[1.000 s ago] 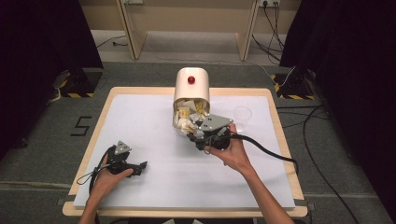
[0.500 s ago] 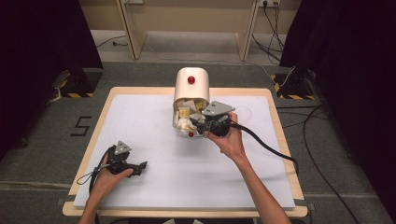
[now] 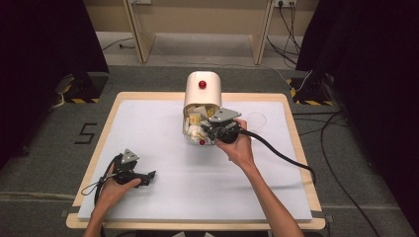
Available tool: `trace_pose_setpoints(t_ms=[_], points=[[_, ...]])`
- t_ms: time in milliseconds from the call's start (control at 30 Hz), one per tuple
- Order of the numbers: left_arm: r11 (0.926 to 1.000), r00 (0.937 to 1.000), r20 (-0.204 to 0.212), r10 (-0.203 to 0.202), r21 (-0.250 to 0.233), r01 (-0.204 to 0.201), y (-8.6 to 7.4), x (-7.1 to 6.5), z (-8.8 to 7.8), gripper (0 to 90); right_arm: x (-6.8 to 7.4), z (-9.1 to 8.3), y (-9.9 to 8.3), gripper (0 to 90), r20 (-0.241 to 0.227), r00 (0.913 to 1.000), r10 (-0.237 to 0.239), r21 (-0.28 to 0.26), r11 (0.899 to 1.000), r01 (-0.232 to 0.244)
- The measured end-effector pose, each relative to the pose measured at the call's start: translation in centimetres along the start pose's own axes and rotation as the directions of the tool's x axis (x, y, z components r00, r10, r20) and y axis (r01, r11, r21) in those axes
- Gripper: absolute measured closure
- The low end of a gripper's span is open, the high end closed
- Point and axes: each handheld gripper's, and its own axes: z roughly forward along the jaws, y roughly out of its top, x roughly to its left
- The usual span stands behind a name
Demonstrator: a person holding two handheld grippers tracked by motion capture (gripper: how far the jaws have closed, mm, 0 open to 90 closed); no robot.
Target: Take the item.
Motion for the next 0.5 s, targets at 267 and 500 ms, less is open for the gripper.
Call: trace_pose_setpoints(t_ms=[267,500], points=[[1.0,1.0,0.0,0.0,0.0,0.0,0.0,0.0,0.0,0.0,-0.3,-1.2,0.4,82.5,-0.005,1.0,0.0,-0.066,0.998,-0.001],[1.0,1.0,0.0,-0.001,0.0,0.001,0.0,0.0,0.0,0.0,-0.8,-2.6,1.0,83.0,0.01,0.9999,0.01,-0.136,0.991,-0.009]])
